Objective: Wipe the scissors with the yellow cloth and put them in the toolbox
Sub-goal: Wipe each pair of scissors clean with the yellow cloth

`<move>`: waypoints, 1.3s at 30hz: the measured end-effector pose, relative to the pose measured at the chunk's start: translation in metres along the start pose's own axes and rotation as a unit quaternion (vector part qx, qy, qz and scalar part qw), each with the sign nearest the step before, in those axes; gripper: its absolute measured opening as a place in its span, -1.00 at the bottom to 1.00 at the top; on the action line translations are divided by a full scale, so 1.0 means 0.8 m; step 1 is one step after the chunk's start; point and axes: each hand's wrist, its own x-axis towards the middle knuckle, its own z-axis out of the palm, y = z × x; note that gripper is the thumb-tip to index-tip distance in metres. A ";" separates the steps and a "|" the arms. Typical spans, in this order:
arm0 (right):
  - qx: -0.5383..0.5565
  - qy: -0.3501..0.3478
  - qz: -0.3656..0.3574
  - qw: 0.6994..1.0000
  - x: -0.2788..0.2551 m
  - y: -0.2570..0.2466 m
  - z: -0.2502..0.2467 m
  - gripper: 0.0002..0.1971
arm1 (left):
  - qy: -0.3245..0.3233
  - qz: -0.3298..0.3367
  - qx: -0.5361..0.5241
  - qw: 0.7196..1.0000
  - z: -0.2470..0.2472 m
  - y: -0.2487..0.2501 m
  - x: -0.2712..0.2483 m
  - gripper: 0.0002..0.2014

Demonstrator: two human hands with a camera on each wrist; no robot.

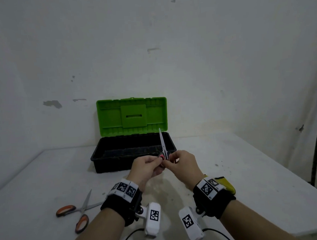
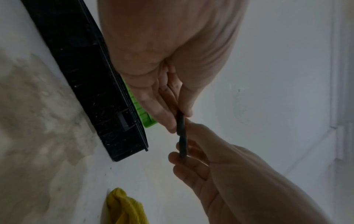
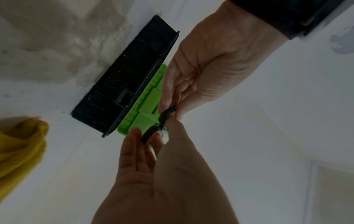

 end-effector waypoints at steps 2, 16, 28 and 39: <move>-0.015 -0.001 -0.015 1.000 0.012 -0.009 0.006 -0.55 | 0.001 0.008 0.004 1.000 -0.006 0.007 0.008 -0.87; -0.135 -0.037 0.095 0.986 0.172 -0.016 0.049 -0.51 | 0.132 0.059 0.161 0.976 -0.188 0.063 0.143 -0.78; -0.209 -0.204 0.129 0.947 0.217 -0.061 0.197 -0.56 | 0.153 -0.078 0.285 0.943 -0.318 -0.010 0.229 -0.71; -0.285 -0.278 0.129 0.908 0.227 -0.068 0.249 -0.64 | 0.135 -0.078 0.183 0.971 -0.328 -0.023 0.226 -0.77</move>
